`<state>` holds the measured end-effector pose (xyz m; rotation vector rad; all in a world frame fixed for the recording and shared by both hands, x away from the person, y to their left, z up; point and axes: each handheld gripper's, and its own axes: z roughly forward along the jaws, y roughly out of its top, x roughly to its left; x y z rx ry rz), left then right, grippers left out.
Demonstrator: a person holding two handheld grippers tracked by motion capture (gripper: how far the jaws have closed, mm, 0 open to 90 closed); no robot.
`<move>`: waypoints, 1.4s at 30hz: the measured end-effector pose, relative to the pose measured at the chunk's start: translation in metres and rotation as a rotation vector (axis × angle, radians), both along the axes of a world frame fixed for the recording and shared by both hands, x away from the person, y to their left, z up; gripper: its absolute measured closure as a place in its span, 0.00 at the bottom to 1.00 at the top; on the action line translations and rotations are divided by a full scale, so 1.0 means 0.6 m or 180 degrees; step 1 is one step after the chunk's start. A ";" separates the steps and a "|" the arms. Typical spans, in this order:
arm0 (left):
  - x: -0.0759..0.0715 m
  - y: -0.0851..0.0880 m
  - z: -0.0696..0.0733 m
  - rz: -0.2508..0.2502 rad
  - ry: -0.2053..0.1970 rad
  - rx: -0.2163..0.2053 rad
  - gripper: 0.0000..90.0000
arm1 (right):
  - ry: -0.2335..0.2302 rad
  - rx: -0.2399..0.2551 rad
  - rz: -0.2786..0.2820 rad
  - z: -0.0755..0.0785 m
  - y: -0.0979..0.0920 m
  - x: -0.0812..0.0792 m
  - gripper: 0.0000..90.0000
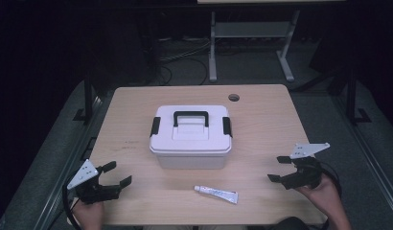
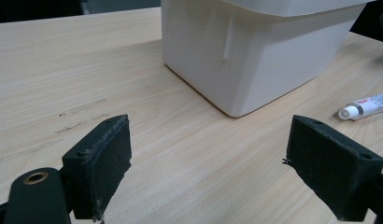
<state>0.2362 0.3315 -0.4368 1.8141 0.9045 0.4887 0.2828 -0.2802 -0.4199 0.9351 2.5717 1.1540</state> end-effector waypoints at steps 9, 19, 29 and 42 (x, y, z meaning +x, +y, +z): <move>-0.003 0.001 0.001 -0.0001 -0.0008 -0.0009 0.15 | 0.0020 -0.0056 0.0083 0.018 0.005 0.015 0.22; -0.004 0.005 0.001 0.0008 -0.0027 -0.0043 0.15 | 0.0001 -0.0148 0.0276 0.061 0.023 0.039 0.22; -0.001 0.007 0.000 0.0017 -0.0019 -0.0063 0.15 | 0.0114 -0.0264 0.0541 0.109 0.055 0.088 0.21; -0.002 0.007 0.000 0.0006 -0.0025 -0.0082 0.15 | 0.0195 -0.0432 0.0944 0.164 0.117 0.154 0.20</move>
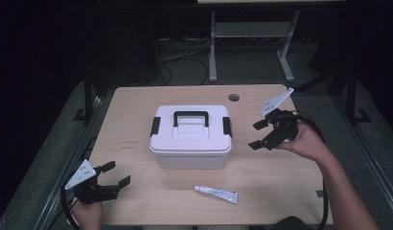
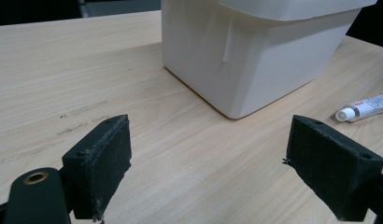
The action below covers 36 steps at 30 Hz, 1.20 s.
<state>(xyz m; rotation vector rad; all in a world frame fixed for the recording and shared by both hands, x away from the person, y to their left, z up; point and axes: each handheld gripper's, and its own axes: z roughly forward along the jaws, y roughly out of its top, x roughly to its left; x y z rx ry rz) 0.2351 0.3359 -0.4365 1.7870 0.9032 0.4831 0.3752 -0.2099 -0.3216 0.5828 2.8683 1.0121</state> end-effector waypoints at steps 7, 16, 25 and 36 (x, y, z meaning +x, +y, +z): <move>-0.001 0.003 0.001 0.0024 -0.0011 0.0006 0.15 | 0.0035 -0.0059 0.0150 0.022 0.040 0.033 0.18; 0.000 0.002 0.001 0.0031 -0.0015 0.0013 0.15 | 0.0081 -0.0099 0.0306 0.045 0.088 0.068 0.16; -0.002 0.007 0.002 0.0050 -0.0035 -0.0014 0.15 | 0.0100 -0.0212 0.0422 0.065 0.141 0.096 0.16; -0.003 0.009 0.002 0.0057 -0.0047 -0.0028 0.15 | 0.0051 -0.0283 0.0601 0.073 0.214 0.119 0.18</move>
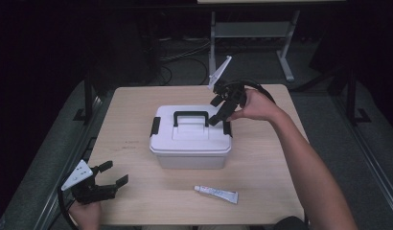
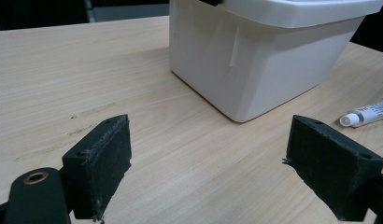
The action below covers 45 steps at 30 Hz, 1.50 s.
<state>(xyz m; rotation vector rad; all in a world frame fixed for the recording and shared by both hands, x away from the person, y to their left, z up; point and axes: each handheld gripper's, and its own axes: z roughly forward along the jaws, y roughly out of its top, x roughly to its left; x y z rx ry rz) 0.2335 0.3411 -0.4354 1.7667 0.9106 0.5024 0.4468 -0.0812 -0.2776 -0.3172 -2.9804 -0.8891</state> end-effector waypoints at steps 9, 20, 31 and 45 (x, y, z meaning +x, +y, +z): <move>0.000 0.001 0.000 0.0002 -0.0004 -0.0017 0.15 | 0.0104 -0.0079 0.0142 -0.009 0.047 0.015 0.25; -0.001 0.001 0.001 0.0006 -0.0028 -0.0042 0.15 | 0.0128 -0.0137 0.0276 -0.016 0.084 0.030 0.44; -0.002 0.002 0.001 0.0012 -0.0031 -0.0053 0.15 | 0.0148 -0.0083 0.0429 -0.018 0.100 0.032 0.74; -0.002 0.009 0.000 0.0045 -0.0023 -0.0103 0.15 | 0.0159 -0.0091 0.0499 -0.018 0.105 0.027 0.93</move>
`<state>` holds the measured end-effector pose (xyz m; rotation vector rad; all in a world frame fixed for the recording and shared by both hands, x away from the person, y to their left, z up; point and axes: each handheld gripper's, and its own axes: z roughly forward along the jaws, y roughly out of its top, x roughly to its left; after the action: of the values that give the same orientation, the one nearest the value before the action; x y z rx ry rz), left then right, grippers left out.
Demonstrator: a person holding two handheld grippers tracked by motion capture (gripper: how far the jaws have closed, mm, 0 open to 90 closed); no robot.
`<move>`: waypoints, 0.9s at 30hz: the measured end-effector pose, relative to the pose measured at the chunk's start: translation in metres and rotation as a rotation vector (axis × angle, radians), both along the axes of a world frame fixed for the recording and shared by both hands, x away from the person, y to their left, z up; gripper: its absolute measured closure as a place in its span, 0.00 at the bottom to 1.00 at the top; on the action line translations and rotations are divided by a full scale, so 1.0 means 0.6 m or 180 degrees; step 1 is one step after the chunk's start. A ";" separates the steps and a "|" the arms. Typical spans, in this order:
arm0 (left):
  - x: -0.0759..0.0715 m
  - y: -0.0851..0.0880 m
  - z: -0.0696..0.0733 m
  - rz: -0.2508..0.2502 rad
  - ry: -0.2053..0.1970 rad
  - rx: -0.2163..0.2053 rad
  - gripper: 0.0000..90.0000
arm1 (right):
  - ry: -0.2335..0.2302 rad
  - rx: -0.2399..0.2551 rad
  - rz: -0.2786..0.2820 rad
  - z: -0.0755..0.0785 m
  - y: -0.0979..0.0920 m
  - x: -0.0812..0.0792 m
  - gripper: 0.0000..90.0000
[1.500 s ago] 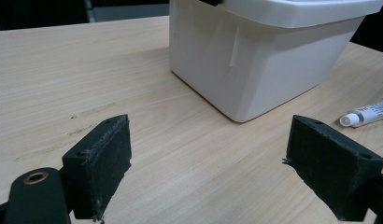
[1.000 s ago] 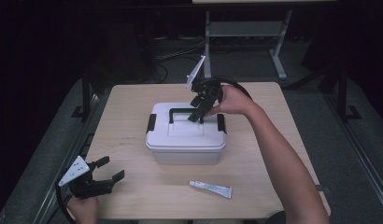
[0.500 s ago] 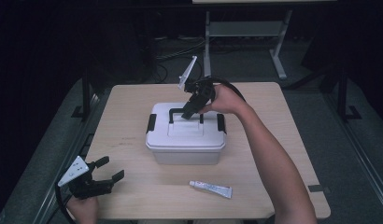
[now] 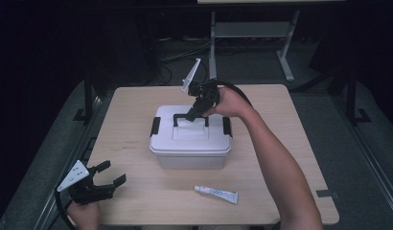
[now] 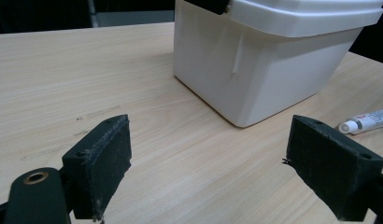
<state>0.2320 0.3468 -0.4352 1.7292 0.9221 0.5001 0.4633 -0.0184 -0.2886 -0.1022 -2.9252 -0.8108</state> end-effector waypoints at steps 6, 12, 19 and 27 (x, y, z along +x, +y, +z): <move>-0.001 0.000 0.000 -0.0001 -0.0008 0.0010 0.15 | -0.0027 0.0003 0.0002 0.001 0.000 -0.002 0.93; -0.001 0.001 0.001 0.0023 -0.0011 0.0002 0.15 | -0.0054 0.0025 0.0010 0.005 -0.001 -0.004 0.93; -0.001 0.000 0.001 0.0022 -0.0008 0.0006 0.15 | -0.0089 0.0057 -0.0011 0.015 -0.006 -0.006 0.93; -0.001 0.001 0.000 0.0020 -0.0007 0.0001 0.15 | -0.0147 0.0120 -0.0031 0.031 -0.015 -0.009 0.93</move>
<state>0.2314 0.3471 -0.4349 1.7260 0.9262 0.5062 0.4580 -0.0275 -0.2698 -0.0962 -2.9529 -0.8811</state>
